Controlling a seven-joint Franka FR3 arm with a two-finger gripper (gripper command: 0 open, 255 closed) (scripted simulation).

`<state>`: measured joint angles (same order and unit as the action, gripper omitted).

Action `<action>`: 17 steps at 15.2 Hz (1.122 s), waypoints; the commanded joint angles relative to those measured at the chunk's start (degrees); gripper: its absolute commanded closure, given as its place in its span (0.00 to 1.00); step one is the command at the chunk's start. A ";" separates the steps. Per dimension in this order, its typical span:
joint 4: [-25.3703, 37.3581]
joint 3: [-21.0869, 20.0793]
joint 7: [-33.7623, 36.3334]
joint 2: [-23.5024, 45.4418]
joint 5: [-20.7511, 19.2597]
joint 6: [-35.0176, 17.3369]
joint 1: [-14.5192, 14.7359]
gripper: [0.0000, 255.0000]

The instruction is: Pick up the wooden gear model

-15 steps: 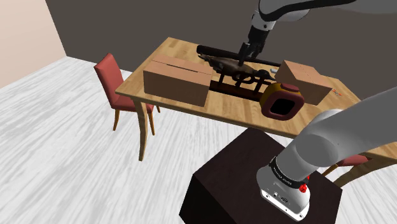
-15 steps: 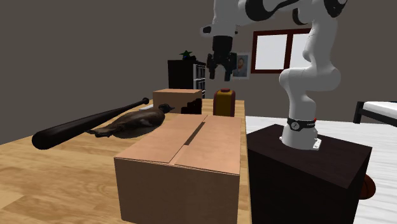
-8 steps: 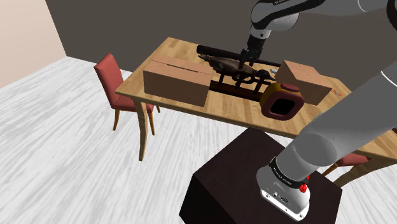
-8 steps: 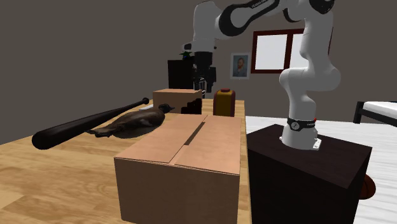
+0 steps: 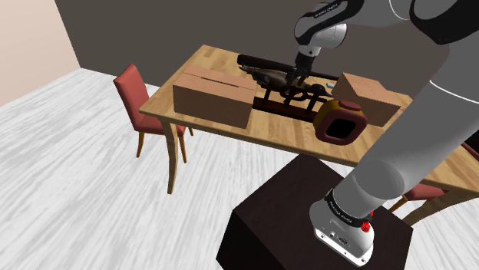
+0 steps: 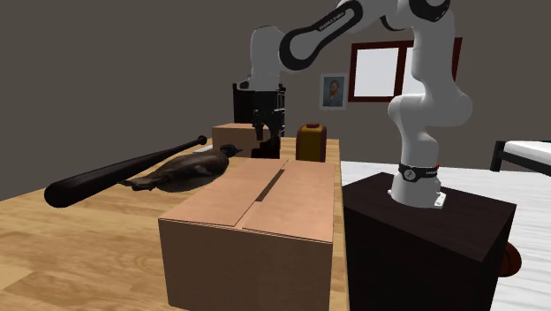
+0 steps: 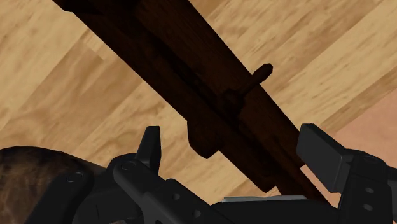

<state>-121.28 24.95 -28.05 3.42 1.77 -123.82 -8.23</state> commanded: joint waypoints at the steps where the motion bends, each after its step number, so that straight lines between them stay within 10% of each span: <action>1: -0.46 0.04 -0.49 0.89 0.51 -1.27 -0.14 0.00; 6: -1.67 -0.04 -1.11 2.42 1.39 -3.85 -0.27 0.00; 7: -1.74 -0.05 -1.06 2.38 1.36 -3.89 -0.24 1.00; 17: -1.35 -0.01 -0.93 1.98 1.13 -3.13 -0.22 1.00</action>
<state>-122.78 24.94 -29.11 5.64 3.05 -127.33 -8.50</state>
